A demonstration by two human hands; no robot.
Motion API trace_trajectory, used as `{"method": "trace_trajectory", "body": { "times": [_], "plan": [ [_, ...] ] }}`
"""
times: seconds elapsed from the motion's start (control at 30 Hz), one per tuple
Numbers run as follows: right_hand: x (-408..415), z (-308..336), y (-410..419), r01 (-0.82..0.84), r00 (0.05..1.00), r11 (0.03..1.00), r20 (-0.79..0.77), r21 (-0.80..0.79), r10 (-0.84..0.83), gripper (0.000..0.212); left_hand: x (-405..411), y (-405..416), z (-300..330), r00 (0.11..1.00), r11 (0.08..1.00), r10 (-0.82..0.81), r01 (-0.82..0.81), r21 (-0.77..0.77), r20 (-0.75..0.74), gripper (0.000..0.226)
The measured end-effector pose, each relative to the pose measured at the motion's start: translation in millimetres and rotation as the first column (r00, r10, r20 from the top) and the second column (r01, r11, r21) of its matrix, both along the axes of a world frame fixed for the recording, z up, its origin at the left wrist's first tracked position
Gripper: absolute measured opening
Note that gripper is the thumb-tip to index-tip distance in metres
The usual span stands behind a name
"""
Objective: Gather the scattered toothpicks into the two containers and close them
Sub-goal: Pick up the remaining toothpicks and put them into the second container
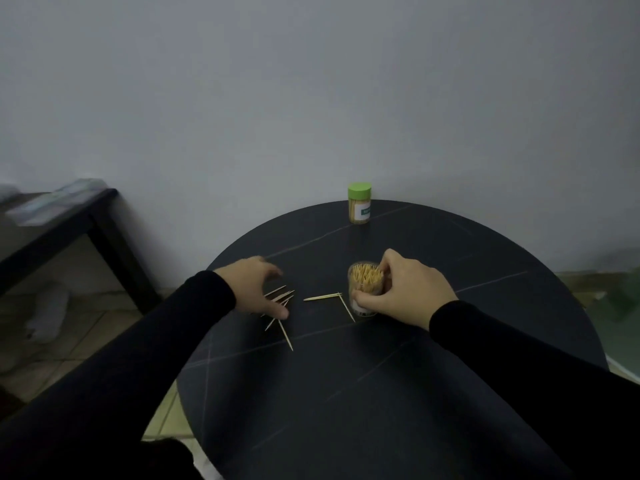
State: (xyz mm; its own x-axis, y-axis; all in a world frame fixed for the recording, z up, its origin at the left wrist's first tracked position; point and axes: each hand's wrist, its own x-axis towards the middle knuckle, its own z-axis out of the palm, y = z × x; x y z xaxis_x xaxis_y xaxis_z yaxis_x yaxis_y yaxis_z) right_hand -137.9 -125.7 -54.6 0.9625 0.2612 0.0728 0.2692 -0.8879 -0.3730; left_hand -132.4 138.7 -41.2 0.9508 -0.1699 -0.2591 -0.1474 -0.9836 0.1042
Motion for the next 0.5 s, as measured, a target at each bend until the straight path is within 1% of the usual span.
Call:
{"method": "trace_trajectory", "body": {
  "times": [0.03, 0.07, 0.1, 0.17, 0.23, 0.3, 0.4, 0.5],
  "plan": [
    [0, 0, 2, -0.002, 1.0, 1.0, 0.0, -0.003, 0.002, 0.053, -2, 4, -1, 0.996, 0.998, 0.054, -0.051, 0.037, -0.071, 0.092],
    [1, -1, 3, -0.002, 1.0, 1.0, -0.001, -0.001, 0.002, 0.054, -3, 6, -5, 0.99, 0.996, 0.08, -0.075, 0.053, -0.114, 0.096],
    [1, -2, 4, -0.003, 1.0, 1.0, 0.0, 0.002, 0.003, 0.054, -3, 8, -8, 0.989, 0.995, 0.088, -0.082, 0.056, -0.122, 0.094],
    [2, -4, 5, -0.003, 1.0, 1.0, 0.006, 0.007, 0.003, 0.054, -6, 12, -13, 0.993, 0.995, 0.092, -0.088, 0.049, -0.078, 0.081],
    [2, -4, 4, -0.005, 1.0, 1.0, 0.004, 0.006, 0.005, 0.054, -9, 15, -18, 0.996, 0.996, 0.084, -0.084, 0.023, -0.034, 0.075],
    [2, -4, 4, -0.008, 1.0, 1.0, 0.002, 0.006, 0.008, 0.055, -12, 16, -23, 0.997, 0.995, 0.076, -0.076, -0.058, -0.001, 0.066],
    [2, -4, 4, -0.009, 1.0, 1.0, 0.0, 0.01, 0.009, 0.055, -14, 16, -30, 0.995, 0.978, 0.073, -0.058, -0.2, 0.066, 0.042],
    [3, -4, 4, -0.011, 1.0, 1.0, 0.0, 0.01, 0.011, 0.055, -15, 17, -36, 0.993, 0.968, 0.034, -0.003, -0.252, 0.117, 0.03]
  ]
}}
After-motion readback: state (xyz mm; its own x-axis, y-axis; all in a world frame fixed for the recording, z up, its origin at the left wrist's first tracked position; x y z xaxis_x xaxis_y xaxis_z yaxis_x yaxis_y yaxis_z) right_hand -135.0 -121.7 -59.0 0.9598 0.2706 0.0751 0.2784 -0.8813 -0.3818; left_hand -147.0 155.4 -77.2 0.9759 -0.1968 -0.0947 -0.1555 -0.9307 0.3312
